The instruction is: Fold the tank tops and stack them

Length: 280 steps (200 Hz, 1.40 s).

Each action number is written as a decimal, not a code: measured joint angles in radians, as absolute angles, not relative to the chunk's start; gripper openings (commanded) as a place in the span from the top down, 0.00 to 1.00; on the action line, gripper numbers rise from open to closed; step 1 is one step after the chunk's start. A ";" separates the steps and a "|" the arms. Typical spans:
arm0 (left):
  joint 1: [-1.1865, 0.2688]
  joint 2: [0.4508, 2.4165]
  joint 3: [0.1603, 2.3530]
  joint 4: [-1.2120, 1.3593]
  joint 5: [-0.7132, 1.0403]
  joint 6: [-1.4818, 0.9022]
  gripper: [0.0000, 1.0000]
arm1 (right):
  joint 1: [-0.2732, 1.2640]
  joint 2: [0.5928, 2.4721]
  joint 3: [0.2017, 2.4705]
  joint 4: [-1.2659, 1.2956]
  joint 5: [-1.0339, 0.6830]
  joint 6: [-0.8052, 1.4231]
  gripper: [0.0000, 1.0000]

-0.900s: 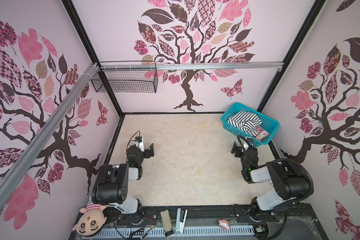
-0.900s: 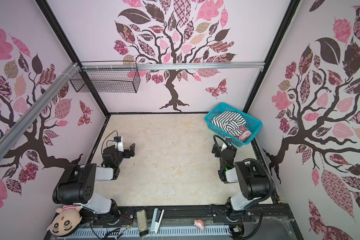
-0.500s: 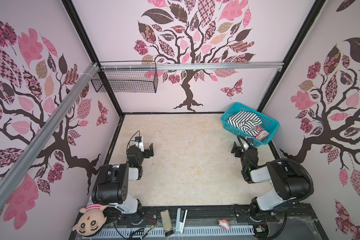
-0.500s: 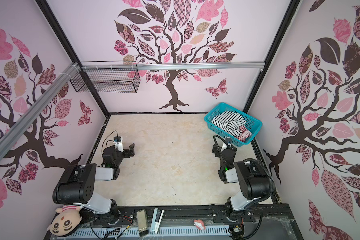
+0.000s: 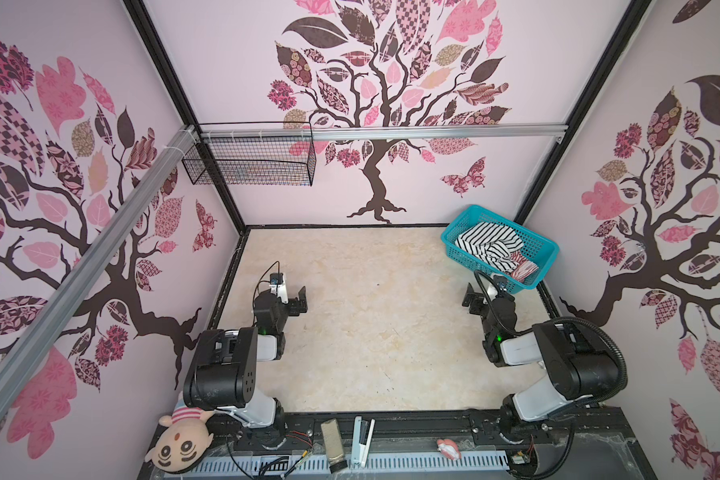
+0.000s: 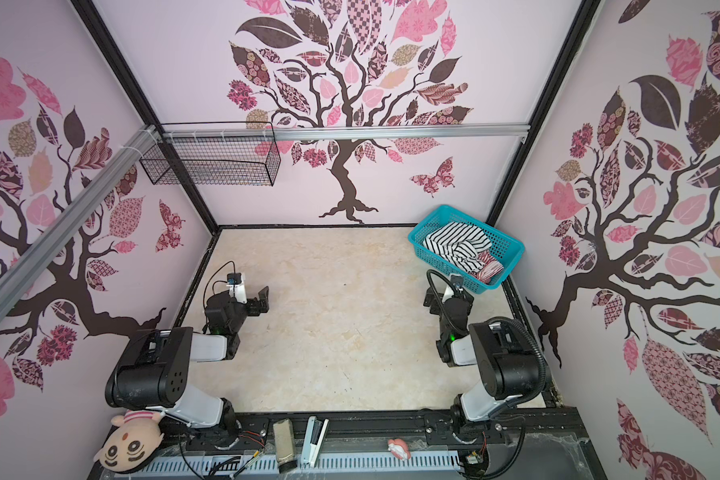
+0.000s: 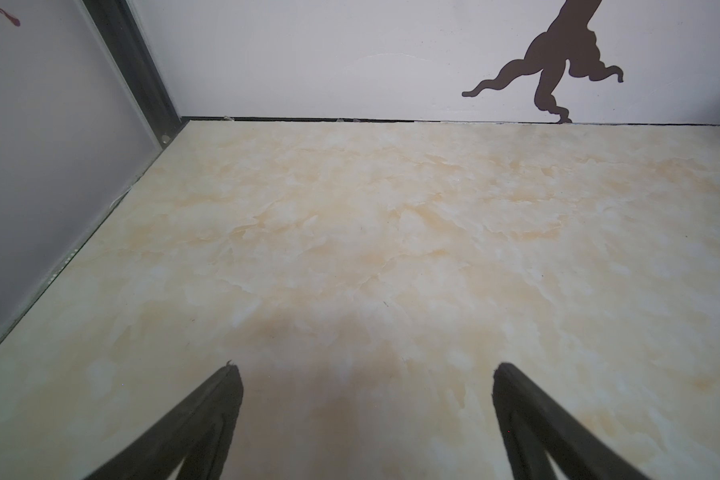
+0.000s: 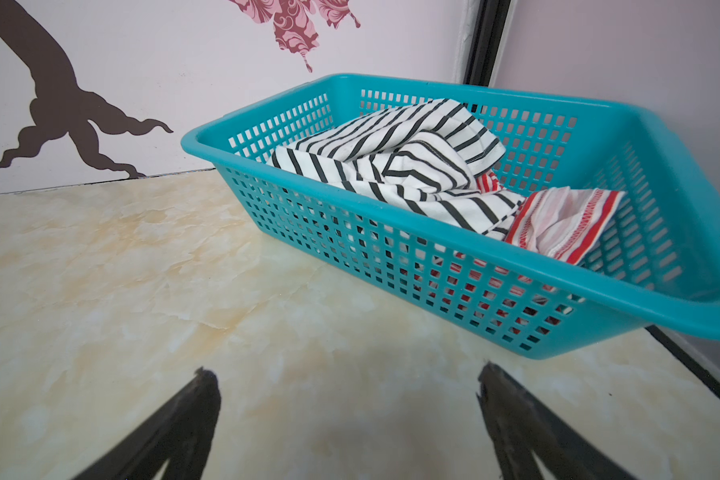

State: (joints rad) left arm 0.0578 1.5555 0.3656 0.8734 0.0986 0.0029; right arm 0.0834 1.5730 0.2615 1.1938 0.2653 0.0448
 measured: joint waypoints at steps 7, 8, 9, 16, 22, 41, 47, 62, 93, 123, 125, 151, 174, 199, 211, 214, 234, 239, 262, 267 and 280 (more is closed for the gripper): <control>0.058 1.555 0.366 0.873 0.098 0.003 0.02 | 0.083 1.573 0.262 1.194 0.265 0.045 0.00; 0.058 1.555 0.366 0.873 0.098 0.003 0.02 | 0.083 1.573 0.262 1.194 0.265 0.045 0.00; 0.058 1.555 0.366 0.873 0.098 0.003 0.02 | 0.083 1.573 0.262 1.194 0.265 0.045 0.00; 0.058 1.555 0.366 0.873 0.098 0.003 0.02 | 0.083 1.573 0.262 1.194 0.265 0.045 0.00; 0.058 1.555 0.366 0.873 0.098 0.003 0.02 | 0.083 1.573 0.262 1.194 0.265 0.045 0.00; 0.058 1.555 0.366 0.873 0.098 0.003 0.02 | 0.084 1.572 0.253 1.213 0.260 0.041 0.00; 0.058 1.555 0.365 0.875 0.099 0.002 0.02 | 0.085 1.567 0.243 1.222 0.260 0.038 0.00; 0.059 1.549 0.357 0.895 0.100 -0.002 0.02 | 0.094 1.510 0.210 1.197 0.260 0.029 0.00; 0.070 1.364 0.405 0.653 0.115 -0.008 0.02 | 0.097 1.249 0.318 0.827 0.256 0.097 0.00; 0.085 1.347 0.720 0.252 0.114 -0.019 0.02 | 0.099 1.183 0.677 0.311 0.349 0.350 0.00; 0.087 1.353 0.744 0.224 0.115 -0.019 0.02 | 0.098 1.191 0.715 0.262 0.355 0.367 0.00; 0.099 1.464 0.998 -0.094 0.144 -0.025 0.09 | 0.088 1.347 1.185 -0.120 0.413 0.475 0.00; 0.100 1.550 1.133 -0.342 0.214 -0.006 0.20 | 0.012 1.440 1.406 -0.282 0.333 0.496 0.01; 0.092 1.573 1.184 -0.557 0.288 0.023 0.20 | -0.178 1.705 1.708 -0.446 0.162 0.525 0.03; 0.082 1.562 1.184 -0.624 0.311 0.042 0.20 | -0.238 1.836 1.805 -0.499 0.120 0.528 0.04; 0.079 1.558 1.183 -0.637 0.314 0.047 0.20 | -0.249 1.860 1.821 -0.512 0.114 0.529 0.04; 0.046 1.497 1.147 -0.676 0.327 0.084 0.22 | -0.281 2.034 1.930 -0.612 0.068 0.519 0.09; 0.034 1.473 1.132 -0.683 0.327 0.094 0.22 | -0.281 2.072 1.952 -0.632 0.059 0.517 0.10; -0.009 1.390 1.074 -0.707 0.341 0.133 0.22 | -0.273 2.206 2.051 -0.700 0.025 0.507 0.12; -0.014 1.379 1.062 -0.710 0.345 0.138 0.22 | -0.270 2.224 2.064 -0.707 0.018 0.505 0.13; -0.017 1.359 1.033 -0.717 0.350 0.151 0.22 | -0.268 2.253 2.086 -0.717 -0.005 0.502 0.12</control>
